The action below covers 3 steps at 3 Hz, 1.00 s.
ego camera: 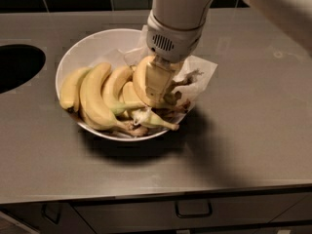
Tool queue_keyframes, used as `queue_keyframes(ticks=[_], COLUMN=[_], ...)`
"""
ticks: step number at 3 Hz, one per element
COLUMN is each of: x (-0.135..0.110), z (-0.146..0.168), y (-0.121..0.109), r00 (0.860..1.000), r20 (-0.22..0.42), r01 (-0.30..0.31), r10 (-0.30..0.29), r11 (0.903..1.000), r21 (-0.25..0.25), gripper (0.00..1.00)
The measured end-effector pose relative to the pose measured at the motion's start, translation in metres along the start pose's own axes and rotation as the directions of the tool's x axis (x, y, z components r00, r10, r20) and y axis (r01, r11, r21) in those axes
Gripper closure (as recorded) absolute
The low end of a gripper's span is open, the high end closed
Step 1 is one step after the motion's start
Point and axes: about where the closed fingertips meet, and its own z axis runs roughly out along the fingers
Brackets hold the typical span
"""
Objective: Pick banana from white bowl
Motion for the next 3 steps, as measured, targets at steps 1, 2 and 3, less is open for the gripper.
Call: queue_keyframes(ticks=[1, 2, 3], x=[0.0003, 0.0023, 0.0020], z=[0.0019, 0.0069, 0.0041], y=[-0.0002, -0.0007, -0.0010], r00=[1.000, 1.000, 1.000], r20=[-0.003, -0.010, -0.010], r01=[-0.001, -0.004, -0.004], r10=[0.001, 0.004, 0.004], r11=[1.0000, 0.9999, 0.9999], r21=[-0.003, -0.011, -0.010], gripper=[0.43, 0.62, 0.85])
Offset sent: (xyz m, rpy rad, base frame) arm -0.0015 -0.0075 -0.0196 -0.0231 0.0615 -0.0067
